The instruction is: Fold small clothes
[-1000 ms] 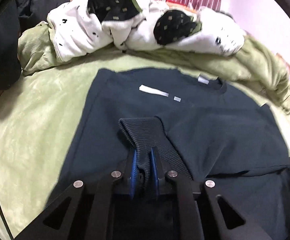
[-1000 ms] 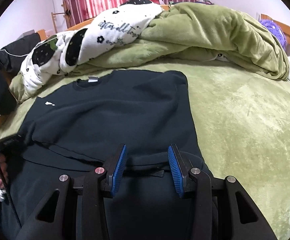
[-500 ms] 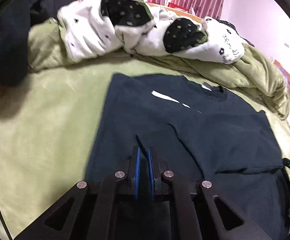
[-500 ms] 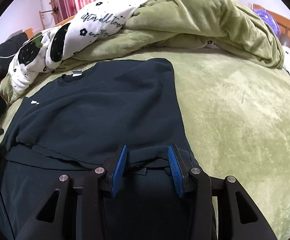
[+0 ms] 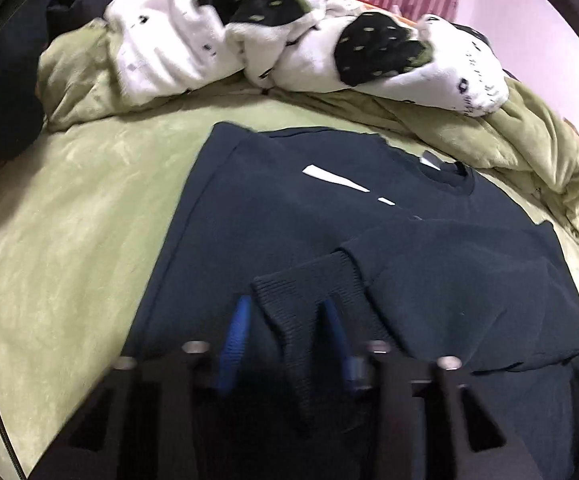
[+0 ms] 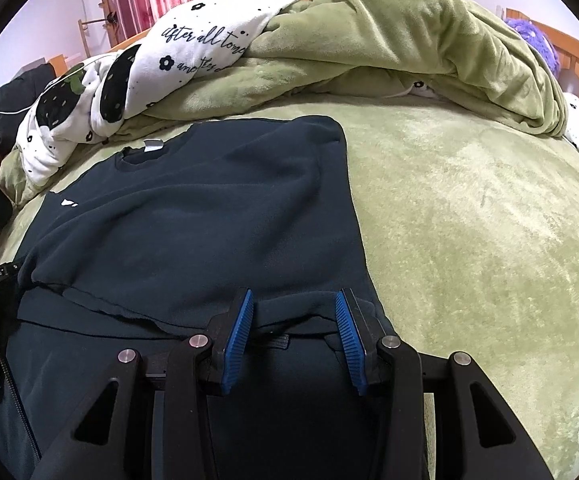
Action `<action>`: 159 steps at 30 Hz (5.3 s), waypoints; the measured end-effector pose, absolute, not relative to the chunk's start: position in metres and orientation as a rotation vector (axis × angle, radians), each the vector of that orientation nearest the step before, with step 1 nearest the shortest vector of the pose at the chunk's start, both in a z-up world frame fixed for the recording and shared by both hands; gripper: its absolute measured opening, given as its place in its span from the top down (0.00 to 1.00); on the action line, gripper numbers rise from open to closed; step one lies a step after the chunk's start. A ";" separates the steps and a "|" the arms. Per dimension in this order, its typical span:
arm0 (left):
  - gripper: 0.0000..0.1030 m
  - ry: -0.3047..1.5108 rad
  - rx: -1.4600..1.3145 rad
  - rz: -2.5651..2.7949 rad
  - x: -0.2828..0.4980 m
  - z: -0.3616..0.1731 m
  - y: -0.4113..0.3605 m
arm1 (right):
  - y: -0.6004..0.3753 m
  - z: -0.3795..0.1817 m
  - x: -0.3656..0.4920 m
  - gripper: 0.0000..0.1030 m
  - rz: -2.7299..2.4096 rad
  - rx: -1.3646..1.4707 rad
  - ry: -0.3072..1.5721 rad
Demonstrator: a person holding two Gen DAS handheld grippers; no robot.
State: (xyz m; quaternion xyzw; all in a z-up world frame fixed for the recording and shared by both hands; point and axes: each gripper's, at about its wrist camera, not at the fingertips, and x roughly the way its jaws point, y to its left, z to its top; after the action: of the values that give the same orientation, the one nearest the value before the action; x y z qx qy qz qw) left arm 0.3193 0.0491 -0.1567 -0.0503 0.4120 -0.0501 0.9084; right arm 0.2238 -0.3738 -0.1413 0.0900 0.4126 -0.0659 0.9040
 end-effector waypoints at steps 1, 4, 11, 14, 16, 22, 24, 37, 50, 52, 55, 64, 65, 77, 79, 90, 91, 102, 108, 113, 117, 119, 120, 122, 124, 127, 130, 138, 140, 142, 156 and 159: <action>0.90 0.835 -0.089 -0.101 0.317 -0.155 0.047 | -0.374 -0.141 0.224 0.58 -0.136 0.184 0.853; 0.91 0.754 -0.029 -0.102 0.306 -0.140 0.043 | -0.371 -0.145 0.225 0.58 -0.140 0.155 0.856; 0.91 0.757 -0.054 -0.071 0.315 -0.123 0.066 | -0.368 -0.155 0.230 0.57 -0.172 0.116 0.894; 0.91 0.779 -0.032 -0.068 0.317 -0.129 0.064 | -0.367 -0.156 0.229 0.57 -0.181 0.098 0.900; 0.90 0.789 -0.017 -0.065 0.315 -0.134 0.062 | -0.365 -0.156 0.229 0.56 -0.187 0.068 0.904; 0.84 0.810 -0.021 -0.033 0.305 -0.140 0.065 | -0.373 -0.150 0.225 0.55 -0.173 0.125 0.911; 0.83 0.814 -0.038 -0.036 0.298 -0.138 0.068 | -0.377 -0.145 0.221 0.55 -0.163 0.161 0.903; 0.39 0.740 -0.071 -0.041 0.213 -0.099 0.079 | -0.332 -0.101 0.164 0.35 -0.182 0.086 0.818; 0.32 0.682 -0.011 -0.049 0.104 -0.067 0.074 | -0.308 -0.055 0.054 0.11 -0.236 0.030 0.708; 0.32 0.676 0.011 -0.025 0.086 -0.068 0.073 | -0.307 -0.055 0.042 0.11 -0.257 0.000 0.712; 0.32 0.668 0.016 -0.017 0.064 -0.069 0.075 | -0.306 -0.060 0.023 0.11 -0.314 -0.046 0.741; 0.32 0.739 -0.008 -0.075 0.010 -0.085 0.096 | -0.321 -0.082 -0.021 0.11 -0.309 0.016 0.795; 0.32 0.740 -0.007 -0.073 0.007 -0.086 0.098 | -0.323 -0.084 -0.025 0.11 -0.301 0.020 0.794; 0.32 0.856 -0.154 -0.075 0.006 -0.132 0.129 | -0.340 -0.115 -0.043 0.24 -0.241 0.069 0.858; 0.33 0.874 -0.165 -0.073 0.010 -0.141 0.129 | -0.346 -0.123 -0.041 0.28 -0.236 0.093 0.868; 0.35 0.929 -0.182 -0.037 0.038 -0.168 0.117 | -0.365 -0.170 -0.014 0.37 -0.214 0.201 0.970; 0.37 0.928 -0.175 -0.035 0.040 -0.168 0.115 | -0.365 -0.171 -0.011 0.38 -0.215 0.206 0.960; 0.93 0.876 -0.106 -0.046 0.033 -0.159 0.097 | -0.356 -0.173 0.001 0.92 -0.173 0.191 0.925; 0.93 0.818 -0.247 -0.086 0.008 -0.137 0.129 | -0.353 -0.143 -0.022 0.93 -0.173 0.201 0.843; 0.94 0.761 -0.274 -0.113 -0.020 -0.114 0.137 | -0.343 -0.111 -0.047 0.93 -0.161 0.197 0.798; 0.94 0.715 -0.277 -0.122 -0.046 -0.096 0.142 | -0.331 -0.088 -0.079 0.93 -0.146 0.178 0.745; 0.94 0.692 -0.277 -0.126 -0.059 -0.088 0.145 | -0.327 -0.080 -0.094 0.93 -0.135 0.173 0.731; 0.94 0.674 -0.281 -0.130 -0.068 -0.081 0.147 | -0.324 -0.076 -0.107 0.93 -0.129 0.164 0.722; 0.94 0.650 -0.277 -0.126 -0.077 -0.071 0.150 | -0.323 -0.070 -0.126 0.93 -0.124 0.169 0.706; 0.94 0.634 -0.276 -0.133 -0.083 -0.060 0.151 | -0.321 -0.064 -0.138 0.93 -0.119 0.193 0.689; 0.94 0.620 -0.266 -0.132 -0.082 -0.045 0.149 | -0.322 -0.052 -0.141 0.93 -0.125 0.213 0.671; 0.94 0.616 -0.244 -0.126 -0.069 -0.034 0.146 | -0.325 -0.037 -0.133 0.93 -0.132 0.242 0.651; 0.94 0.597 -0.226 -0.096 -0.014 -0.012 0.138 | -0.332 -0.012 -0.083 0.93 -0.174 0.243 0.630; 0.94 0.596 -0.218 -0.092 0.002 -0.009 0.135 | -0.335 -0.006 -0.067 0.93 -0.181 0.247 0.621; 0.94 0.597 -0.214 -0.095 0.020 -0.008 0.134 | -0.336 -0.002 -0.054 0.93 -0.189 0.251 0.619; 0.94 0.603 -0.071 -0.097 0.131 -0.020 0.114 | -0.349 0.007 0.081 0.93 -0.226 0.282 0.626; 0.94 0.608 -0.080 -0.092 0.144 -0.031 0.119 | -0.346 0.003 0.101 0.93 -0.226 0.279 0.625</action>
State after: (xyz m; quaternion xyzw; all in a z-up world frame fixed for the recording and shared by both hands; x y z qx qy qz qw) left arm 0.1443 0.1185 -0.0312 -0.0392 0.2992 -0.0453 0.9523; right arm 0.1011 -0.3460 0.0027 0.1364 0.3057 -0.1107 0.9358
